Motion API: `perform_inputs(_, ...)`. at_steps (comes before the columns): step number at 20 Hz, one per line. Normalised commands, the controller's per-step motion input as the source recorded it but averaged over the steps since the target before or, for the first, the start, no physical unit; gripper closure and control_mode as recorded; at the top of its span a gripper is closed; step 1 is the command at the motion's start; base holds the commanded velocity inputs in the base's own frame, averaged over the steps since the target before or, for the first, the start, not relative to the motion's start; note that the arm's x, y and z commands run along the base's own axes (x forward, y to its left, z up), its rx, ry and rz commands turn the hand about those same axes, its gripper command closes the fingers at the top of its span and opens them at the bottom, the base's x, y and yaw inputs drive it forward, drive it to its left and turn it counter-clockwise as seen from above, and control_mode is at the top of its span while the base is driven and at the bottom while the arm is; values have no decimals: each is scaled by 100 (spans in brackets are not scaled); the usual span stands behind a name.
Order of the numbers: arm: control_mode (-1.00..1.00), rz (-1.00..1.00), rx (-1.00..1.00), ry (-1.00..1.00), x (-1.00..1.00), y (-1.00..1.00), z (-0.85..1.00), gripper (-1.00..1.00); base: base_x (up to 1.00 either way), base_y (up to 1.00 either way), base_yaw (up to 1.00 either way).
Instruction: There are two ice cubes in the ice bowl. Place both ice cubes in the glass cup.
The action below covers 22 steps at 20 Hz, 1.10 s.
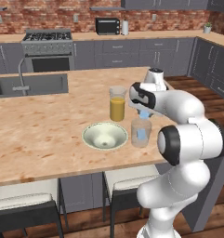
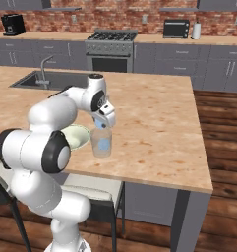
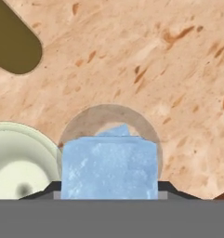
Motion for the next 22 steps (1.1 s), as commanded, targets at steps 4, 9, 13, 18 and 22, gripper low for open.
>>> perform_inputs(4,-100,0,0,1,4,0,-32,100,0,0,0)
perform_inputs(9,-100,0,0,0,0,0,-27,100,0,0,0)
perform_inputs(13,-100,0,-2,0,5,0,-22,100,0,0,0)
perform_inputs(18,-100,0,-3,0,9,0,-11,100,0,0,0)
perform_inputs(22,-100,0,0,0,19,0,-1,100,0,0,0)
